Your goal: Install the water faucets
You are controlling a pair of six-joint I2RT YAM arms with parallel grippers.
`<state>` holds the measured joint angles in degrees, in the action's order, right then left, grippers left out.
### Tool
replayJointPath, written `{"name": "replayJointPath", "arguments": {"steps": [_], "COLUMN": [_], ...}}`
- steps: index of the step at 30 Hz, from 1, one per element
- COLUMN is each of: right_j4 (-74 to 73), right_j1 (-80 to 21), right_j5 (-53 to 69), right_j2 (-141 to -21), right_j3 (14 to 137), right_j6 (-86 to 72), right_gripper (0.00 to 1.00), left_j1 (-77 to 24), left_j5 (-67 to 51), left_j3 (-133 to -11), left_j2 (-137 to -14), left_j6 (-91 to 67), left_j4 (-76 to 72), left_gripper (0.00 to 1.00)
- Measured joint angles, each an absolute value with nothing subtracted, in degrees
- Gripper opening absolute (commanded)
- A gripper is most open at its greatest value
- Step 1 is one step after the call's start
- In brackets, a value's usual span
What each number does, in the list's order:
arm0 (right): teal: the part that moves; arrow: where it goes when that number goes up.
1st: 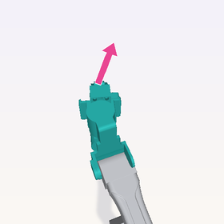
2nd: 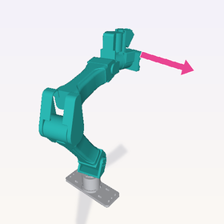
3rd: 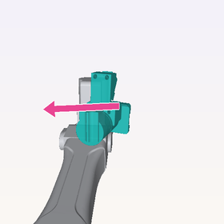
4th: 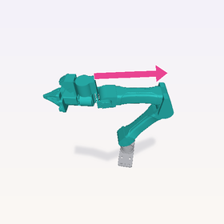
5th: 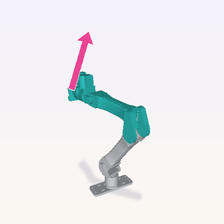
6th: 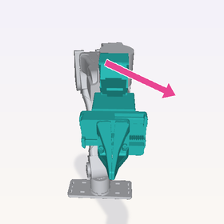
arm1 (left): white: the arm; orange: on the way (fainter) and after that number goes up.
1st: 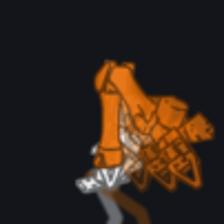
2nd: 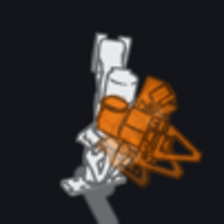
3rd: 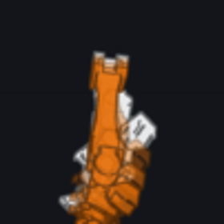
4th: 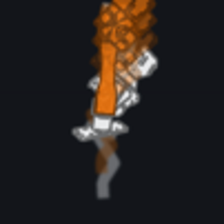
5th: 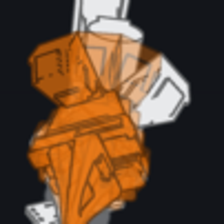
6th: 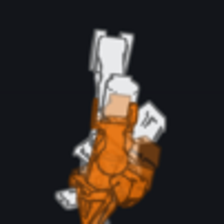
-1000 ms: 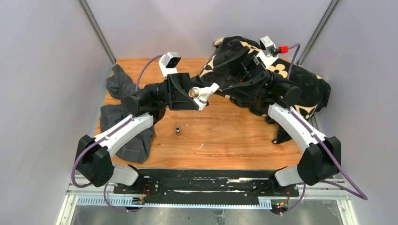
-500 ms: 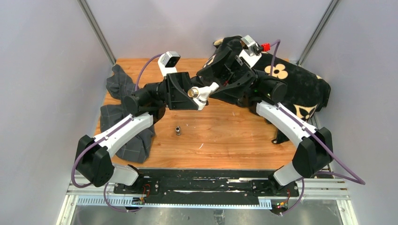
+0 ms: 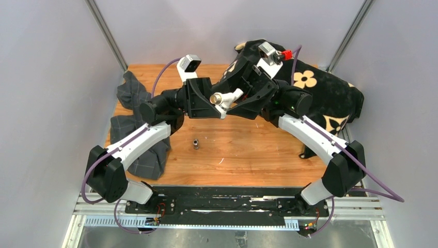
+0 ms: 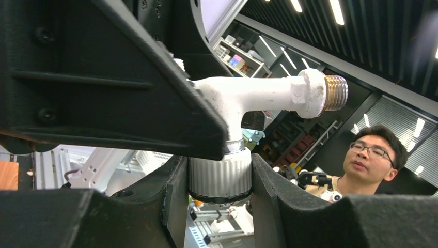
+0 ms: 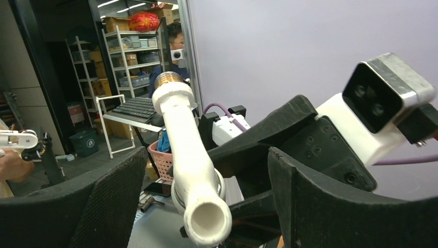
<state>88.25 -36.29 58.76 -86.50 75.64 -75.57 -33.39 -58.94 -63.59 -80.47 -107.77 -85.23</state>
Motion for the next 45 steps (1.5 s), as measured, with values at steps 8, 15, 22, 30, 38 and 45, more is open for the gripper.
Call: {"name": "replayJointPath", "arguments": {"steps": [8, 15, 22, 30, 38, 45], "right_j4": [88.3, 88.3, 88.4, 88.5, 86.1, 64.7], "right_j1": [-36.8, -37.1, -37.1, -35.9, -22.5, -16.7], "right_j5": [58.5, 58.4, 57.0, 54.5, 51.0, 51.9], "right_j2": [-85.8, -85.4, -84.9, -84.6, -78.5, -67.9], "right_j3": [75.6, 75.5, 73.6, 70.0, 50.8, 33.0], "right_j6": [-75.9, -76.0, -76.0, -78.2, -83.9, -78.3], "right_gripper": [0.56, 0.12, 0.01, 0.00, 0.01, 0.01], "left_j1": [-33.4, -33.4, -33.6, -30.4, -19.3, -19.2], "left_j5": [-59.0, -58.9, -59.5, -59.8, -58.9, -38.7], "left_j3": [-63.7, -63.7, -63.7, -64.0, -59.1, -73.0], "left_j2": [-80.9, -80.9, -81.1, -81.6, -66.3, -58.0], "left_j6": [-107.7, -107.5, -108.0, -107.9, -77.1, -39.4], "left_j4": [-85.2, -85.2, -85.4, -85.5, -43.8, 9.1], "left_gripper": [0.00, 0.00, 0.47, 0.98, 0.98, 0.98]}}
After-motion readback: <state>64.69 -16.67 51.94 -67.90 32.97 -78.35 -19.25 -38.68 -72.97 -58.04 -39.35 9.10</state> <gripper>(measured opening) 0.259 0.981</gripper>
